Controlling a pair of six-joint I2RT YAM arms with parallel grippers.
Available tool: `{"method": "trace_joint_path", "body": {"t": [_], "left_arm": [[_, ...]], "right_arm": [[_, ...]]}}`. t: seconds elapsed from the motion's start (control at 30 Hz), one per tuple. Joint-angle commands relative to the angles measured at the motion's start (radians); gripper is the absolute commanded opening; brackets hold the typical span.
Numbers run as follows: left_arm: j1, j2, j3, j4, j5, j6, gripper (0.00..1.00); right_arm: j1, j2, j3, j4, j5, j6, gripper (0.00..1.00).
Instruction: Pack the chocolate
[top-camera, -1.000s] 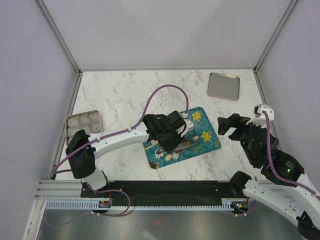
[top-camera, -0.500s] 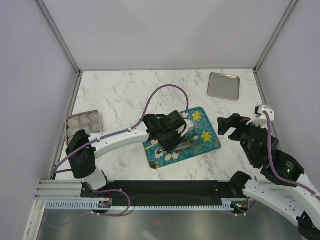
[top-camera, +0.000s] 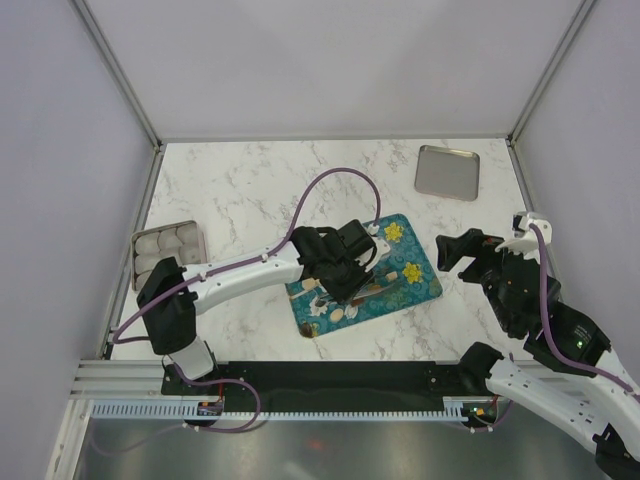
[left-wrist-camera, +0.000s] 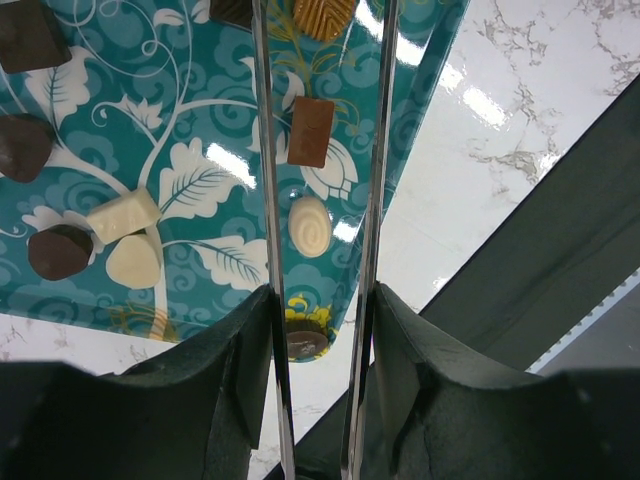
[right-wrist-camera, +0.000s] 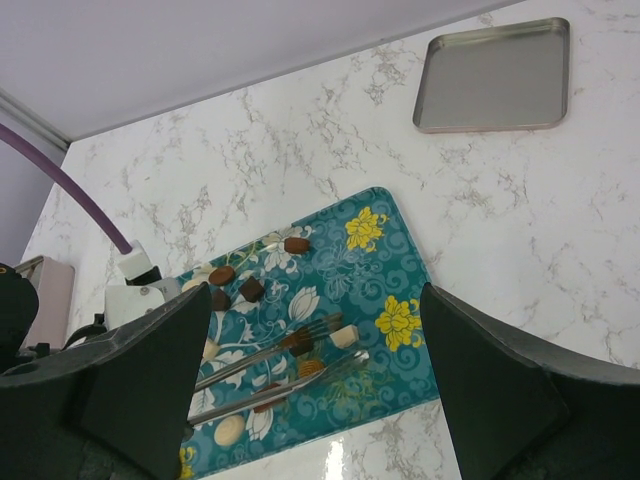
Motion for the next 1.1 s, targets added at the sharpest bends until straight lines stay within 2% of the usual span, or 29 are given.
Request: {"method": "trace_joint_path", "body": {"t": [0.0, 0.03, 0.37, 0.6, 0.7, 0.83, 1.07], "left_arm": [[-0.007, 0.014, 0.050, 0.010, 0.002, -0.029, 0.49], [-0.007, 0.017, 0.058, 0.138, -0.128, -0.165, 0.25], [-0.007, 0.037, 0.084, 0.138, -0.147, -0.167, 0.27], [-0.005, -0.019, 0.087, 0.122, -0.154, -0.181, 0.26], [0.011, -0.038, 0.132, 0.044, -0.217, -0.179, 0.26], [0.086, -0.070, 0.175, -0.020, -0.269, -0.171, 0.25], [0.468, -0.191, 0.138, -0.083, -0.280, -0.191, 0.23]], "right_arm": [[0.004, -0.010, -0.006, -0.004, 0.005, 0.010, 0.93], [0.003, -0.012, -0.006, -0.002, 0.005, 0.009, 0.93], [0.003, -0.024, -0.005, -0.005, 0.016, -0.001, 0.93], [0.004, -0.026, 0.003, -0.005, 0.013, 0.001, 0.93], [0.003, -0.019, 0.004, -0.005, 0.000, 0.007, 0.93], [0.003, -0.015, 0.001, -0.002, -0.010, 0.012, 0.93], [0.003, -0.009, -0.020, 0.024, -0.064, 0.010, 0.93]]}}
